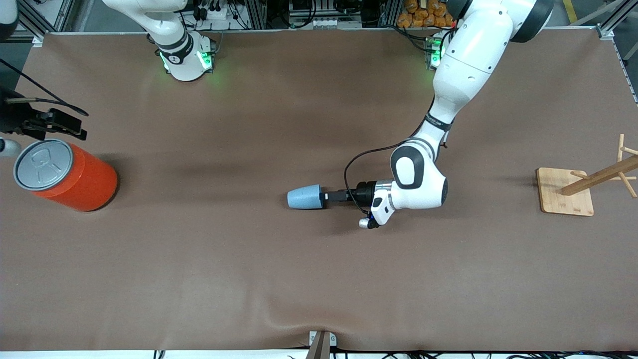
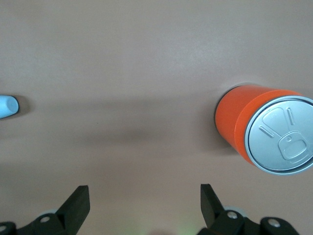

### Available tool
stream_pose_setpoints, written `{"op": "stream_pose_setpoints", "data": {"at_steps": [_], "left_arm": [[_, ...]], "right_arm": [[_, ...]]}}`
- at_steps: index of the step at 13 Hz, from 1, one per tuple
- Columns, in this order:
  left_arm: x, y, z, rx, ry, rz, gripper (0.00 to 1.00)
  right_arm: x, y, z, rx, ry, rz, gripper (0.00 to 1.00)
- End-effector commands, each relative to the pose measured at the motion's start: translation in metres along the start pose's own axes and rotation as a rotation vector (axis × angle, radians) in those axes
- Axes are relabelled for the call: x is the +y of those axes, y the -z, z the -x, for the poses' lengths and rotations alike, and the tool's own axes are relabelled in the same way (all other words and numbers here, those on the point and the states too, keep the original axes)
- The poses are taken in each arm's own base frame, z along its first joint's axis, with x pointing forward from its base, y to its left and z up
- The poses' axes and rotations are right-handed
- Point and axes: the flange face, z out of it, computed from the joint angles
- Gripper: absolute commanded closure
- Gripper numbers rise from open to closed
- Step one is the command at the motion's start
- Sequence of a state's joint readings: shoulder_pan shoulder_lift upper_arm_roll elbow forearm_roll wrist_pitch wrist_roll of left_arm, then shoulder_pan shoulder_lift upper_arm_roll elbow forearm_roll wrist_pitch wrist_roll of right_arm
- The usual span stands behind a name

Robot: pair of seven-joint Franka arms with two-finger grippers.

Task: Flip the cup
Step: 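Close the left gripper on the blue cup's rim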

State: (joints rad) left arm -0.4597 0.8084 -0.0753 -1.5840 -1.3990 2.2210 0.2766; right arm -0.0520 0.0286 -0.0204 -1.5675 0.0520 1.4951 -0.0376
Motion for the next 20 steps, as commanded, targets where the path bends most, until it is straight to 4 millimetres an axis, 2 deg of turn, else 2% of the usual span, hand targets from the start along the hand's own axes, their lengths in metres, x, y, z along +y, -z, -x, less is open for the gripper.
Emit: {"op": "stream_pose_setpoints", "data": {"at_steps": [1,3,4,6,8,9,10,11,13,14,18,20], "left_arm": [[0.009,-0.018,-0.005,0.016,-0.018,0.031,0.0],[0.009,-0.021,-0.009,0.019,-0.014,0.04,0.0],[0.007,-0.025,-0.01,0.018,-0.009,0.045,0.0],[0.007,-0.032,-0.008,0.016,0.003,0.062,0.0],[0.011,-0.041,-0.008,0.015,0.006,0.08,0.0],[0.01,-0.044,-0.009,0.026,0.004,0.075,0.05],[0.01,-0.045,-0.009,0.031,0.002,0.072,0.17],[0.012,-0.046,-0.007,0.029,-0.006,0.071,0.61],[0.014,-0.045,-0.007,0.03,-0.035,0.071,0.93],[0.013,-0.044,-0.007,0.03,-0.045,0.066,1.0],[0.013,-0.032,-0.013,0.037,-0.036,0.07,1.0],[0.024,-0.024,-0.014,0.045,-0.034,0.081,1.0]], "right_arm": [[-0.006,0.009,0.012,-0.009,0.011,-0.025,0.0],[-0.014,0.011,0.011,-0.004,-0.019,-0.012,0.0],[-0.026,0.011,0.012,-0.006,-0.052,-0.004,0.0],[-0.027,0.016,0.015,0.0,-0.075,-0.002,0.0],[-0.02,0.017,0.015,0.001,-0.074,-0.003,0.0],[-0.02,0.021,0.016,0.006,-0.074,-0.004,0.0],[-0.02,0.025,0.016,0.016,-0.053,0.006,0.0],[-0.017,0.03,0.016,0.026,-0.029,0.014,0.0],[-0.013,0.03,0.015,0.02,-0.028,0.014,0.0],[-0.013,0.03,0.015,0.022,-0.031,0.014,0.0],[-0.007,0.033,0.013,0.034,-0.029,0.027,0.0],[-0.01,0.032,0.013,0.031,-0.028,0.055,0.0]]}}
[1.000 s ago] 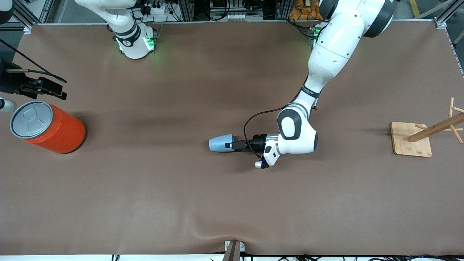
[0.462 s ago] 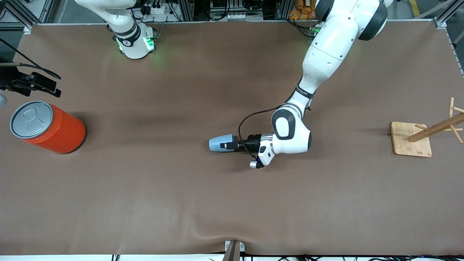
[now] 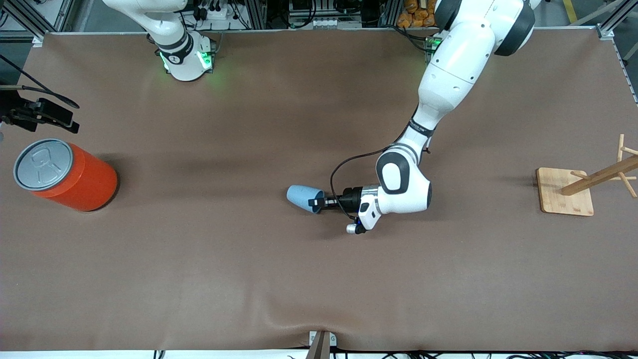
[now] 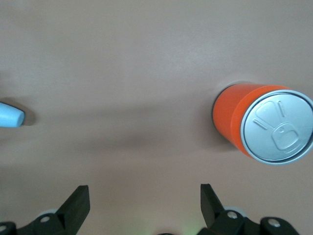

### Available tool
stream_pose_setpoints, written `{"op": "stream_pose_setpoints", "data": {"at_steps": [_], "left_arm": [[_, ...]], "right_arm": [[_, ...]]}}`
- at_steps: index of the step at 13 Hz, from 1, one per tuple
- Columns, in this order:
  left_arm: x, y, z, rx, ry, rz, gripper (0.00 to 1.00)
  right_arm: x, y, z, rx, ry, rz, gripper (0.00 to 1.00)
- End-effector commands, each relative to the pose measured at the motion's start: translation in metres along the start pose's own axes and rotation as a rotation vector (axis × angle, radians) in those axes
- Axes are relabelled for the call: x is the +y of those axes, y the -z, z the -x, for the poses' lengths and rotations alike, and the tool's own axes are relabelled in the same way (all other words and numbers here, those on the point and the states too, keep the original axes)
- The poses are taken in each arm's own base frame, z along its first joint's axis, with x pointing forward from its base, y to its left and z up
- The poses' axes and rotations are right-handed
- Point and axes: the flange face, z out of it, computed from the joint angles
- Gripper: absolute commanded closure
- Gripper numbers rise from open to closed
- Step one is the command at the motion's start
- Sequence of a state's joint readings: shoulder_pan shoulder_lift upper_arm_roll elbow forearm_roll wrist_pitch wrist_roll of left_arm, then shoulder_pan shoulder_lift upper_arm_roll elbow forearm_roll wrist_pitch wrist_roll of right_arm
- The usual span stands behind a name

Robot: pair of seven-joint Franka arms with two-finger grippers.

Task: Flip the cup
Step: 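Close the left gripper on the blue cup's rim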

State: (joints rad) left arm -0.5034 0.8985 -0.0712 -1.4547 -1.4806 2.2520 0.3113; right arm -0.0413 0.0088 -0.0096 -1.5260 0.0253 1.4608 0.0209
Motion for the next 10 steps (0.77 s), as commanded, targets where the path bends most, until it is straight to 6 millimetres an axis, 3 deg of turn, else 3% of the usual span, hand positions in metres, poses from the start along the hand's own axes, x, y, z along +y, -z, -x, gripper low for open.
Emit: {"op": "stream_pose_setpoints", "data": {"at_steps": [1,4,7,10], "left_arm": [[0.018,0.01,-0.002,0.019,0.007,0.022,1.0],[0.057,0.035,-0.001,0.016,0.031,0.003,1.0],[0.094,0.053,0.01,0.016,0.004,-0.153,1.0],[0.141,0.088,0.028,0.062,-0.117,-0.322,1.0]], "right_arm": [[0.003,0.007,0.002,0.004,-0.002,0.016,0.0],[0.008,0.006,0.002,0.001,-0.012,0.01,0.0],[0.004,0.006,0.002,-0.001,-0.004,0.009,0.0],[0.005,0.006,0.002,-0.001,-0.009,-0.041,0.0]]}}
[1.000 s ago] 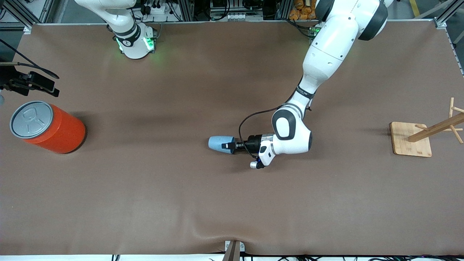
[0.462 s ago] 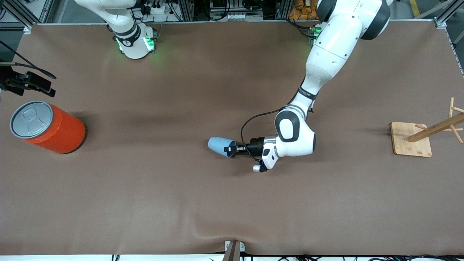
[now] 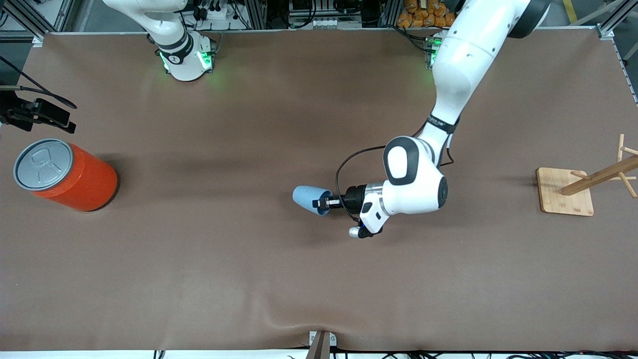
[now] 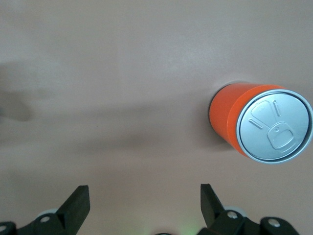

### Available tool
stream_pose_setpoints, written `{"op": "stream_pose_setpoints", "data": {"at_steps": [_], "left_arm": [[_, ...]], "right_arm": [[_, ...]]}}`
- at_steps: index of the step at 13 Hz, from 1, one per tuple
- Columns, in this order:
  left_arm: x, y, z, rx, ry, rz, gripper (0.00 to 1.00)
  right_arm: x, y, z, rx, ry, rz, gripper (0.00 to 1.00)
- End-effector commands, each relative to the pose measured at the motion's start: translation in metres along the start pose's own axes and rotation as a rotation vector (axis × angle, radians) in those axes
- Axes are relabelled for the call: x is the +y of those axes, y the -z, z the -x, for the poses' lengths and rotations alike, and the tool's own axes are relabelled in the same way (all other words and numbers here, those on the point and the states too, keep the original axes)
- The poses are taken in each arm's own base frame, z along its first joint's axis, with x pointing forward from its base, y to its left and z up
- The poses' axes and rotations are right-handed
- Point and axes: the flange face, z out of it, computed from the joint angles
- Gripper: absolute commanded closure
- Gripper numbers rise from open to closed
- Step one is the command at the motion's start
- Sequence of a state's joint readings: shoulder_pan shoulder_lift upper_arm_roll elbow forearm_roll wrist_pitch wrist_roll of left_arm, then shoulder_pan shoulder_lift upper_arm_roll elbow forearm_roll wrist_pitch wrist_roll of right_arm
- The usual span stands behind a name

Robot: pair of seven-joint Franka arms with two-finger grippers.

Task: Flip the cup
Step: 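Lift and rotate the blue cup upright with the left gripper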

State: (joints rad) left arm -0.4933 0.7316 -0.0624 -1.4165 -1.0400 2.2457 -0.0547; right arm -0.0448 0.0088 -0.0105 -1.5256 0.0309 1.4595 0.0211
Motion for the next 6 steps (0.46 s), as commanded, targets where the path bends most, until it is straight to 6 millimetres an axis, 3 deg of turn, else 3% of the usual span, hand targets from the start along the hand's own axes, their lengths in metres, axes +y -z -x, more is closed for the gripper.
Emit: {"op": "stream_pose_setpoints", "data": {"at_steps": [1,2,6], "left_arm": [[0.026,0.047,0.016,0.049,-0.101,-0.189,1.0],[0.025,0.063,0.017,0.069,-0.163,-0.294,1.0],[0.009,0.091,0.039,0.144,-0.314,-0.674,1.0]], "right_arm": [[0.006,0.006,0.002,0.0,-0.011,-0.047,0.0],[0.007,0.006,0.002,0.0,-0.012,-0.049,0.0],[0.007,0.006,0.002,0.0,-0.012,-0.049,0.0]]}}
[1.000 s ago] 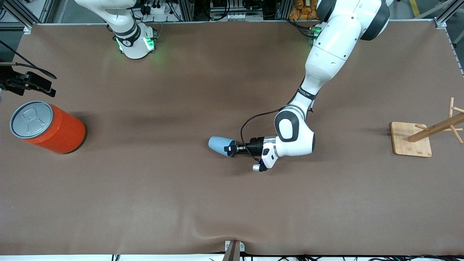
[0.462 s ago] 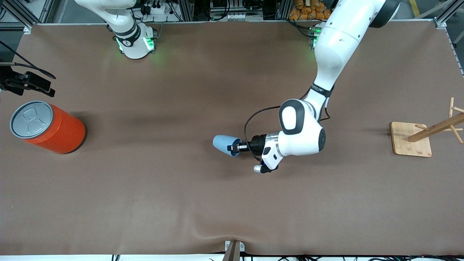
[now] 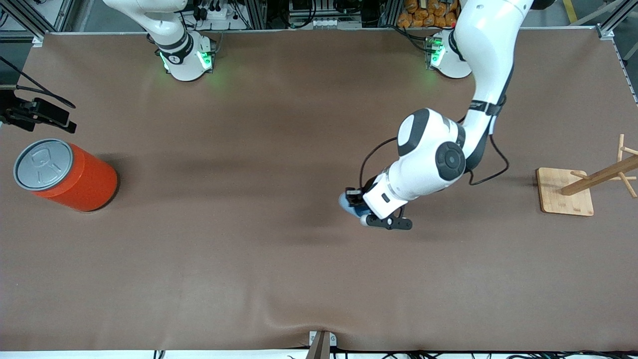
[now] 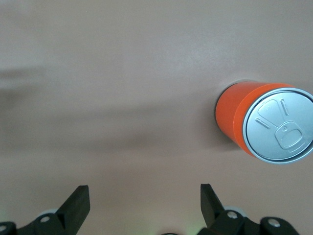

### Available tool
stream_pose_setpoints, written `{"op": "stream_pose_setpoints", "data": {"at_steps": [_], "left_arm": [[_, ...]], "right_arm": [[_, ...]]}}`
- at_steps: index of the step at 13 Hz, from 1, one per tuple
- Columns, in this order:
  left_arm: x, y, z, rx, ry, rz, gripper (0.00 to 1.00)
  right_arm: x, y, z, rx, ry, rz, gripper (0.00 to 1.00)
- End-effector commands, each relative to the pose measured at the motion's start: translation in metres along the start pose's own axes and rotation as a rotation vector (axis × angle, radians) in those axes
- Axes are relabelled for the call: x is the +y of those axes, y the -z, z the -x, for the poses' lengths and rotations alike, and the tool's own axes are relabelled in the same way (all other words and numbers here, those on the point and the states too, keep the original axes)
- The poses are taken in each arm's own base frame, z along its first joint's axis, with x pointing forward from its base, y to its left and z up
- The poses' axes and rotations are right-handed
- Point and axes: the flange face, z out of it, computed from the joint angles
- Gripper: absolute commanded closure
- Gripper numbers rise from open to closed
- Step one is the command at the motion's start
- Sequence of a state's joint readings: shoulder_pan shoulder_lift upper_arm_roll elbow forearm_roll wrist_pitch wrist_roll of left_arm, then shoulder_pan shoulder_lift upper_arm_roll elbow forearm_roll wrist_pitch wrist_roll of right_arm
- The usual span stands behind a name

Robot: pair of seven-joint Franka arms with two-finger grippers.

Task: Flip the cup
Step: 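Lift and rotate the blue cup upright with the left gripper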

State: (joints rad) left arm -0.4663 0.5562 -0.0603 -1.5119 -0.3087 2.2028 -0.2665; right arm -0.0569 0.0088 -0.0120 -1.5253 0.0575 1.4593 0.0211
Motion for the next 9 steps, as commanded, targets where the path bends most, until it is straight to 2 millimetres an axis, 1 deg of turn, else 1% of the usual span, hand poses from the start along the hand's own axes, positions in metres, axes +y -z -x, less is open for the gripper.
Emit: {"op": "stream_pose_setpoints", "data": {"at_steps": [1,3,5,6,7,8,9], "left_arm": [[-0.034,0.019,0.024,0.028,-0.091,-0.216,1.0],[-0.088,0.036,0.025,0.03,-0.057,-0.281,1.0],[-0.146,0.043,0.03,0.017,-0.004,-0.329,1.0],[-0.172,0.044,0.037,0.032,-0.01,-0.365,1.0],[-0.194,0.044,0.048,0.07,-0.035,-0.398,1.0],[-0.209,0.043,0.064,0.084,-0.048,-0.416,1.0],[-0.213,0.042,0.079,0.085,-0.05,-0.418,1.0]], "right_arm": [[0.001,0.006,0.002,0.0,-0.002,-0.021,0.0],[0.001,0.006,0.002,0.001,0.0,-0.021,0.0],[0.001,0.006,0.002,0.001,0.0,-0.021,0.0],[0.0,0.006,0.002,0.0,0.001,-0.021,0.0],[0.0,0.006,0.002,-0.001,0.001,-0.021,0.0],[0.0,0.006,0.002,0.001,0.001,-0.021,0.0],[0.0,0.006,0.002,0.001,0.001,-0.021,0.0]]}}
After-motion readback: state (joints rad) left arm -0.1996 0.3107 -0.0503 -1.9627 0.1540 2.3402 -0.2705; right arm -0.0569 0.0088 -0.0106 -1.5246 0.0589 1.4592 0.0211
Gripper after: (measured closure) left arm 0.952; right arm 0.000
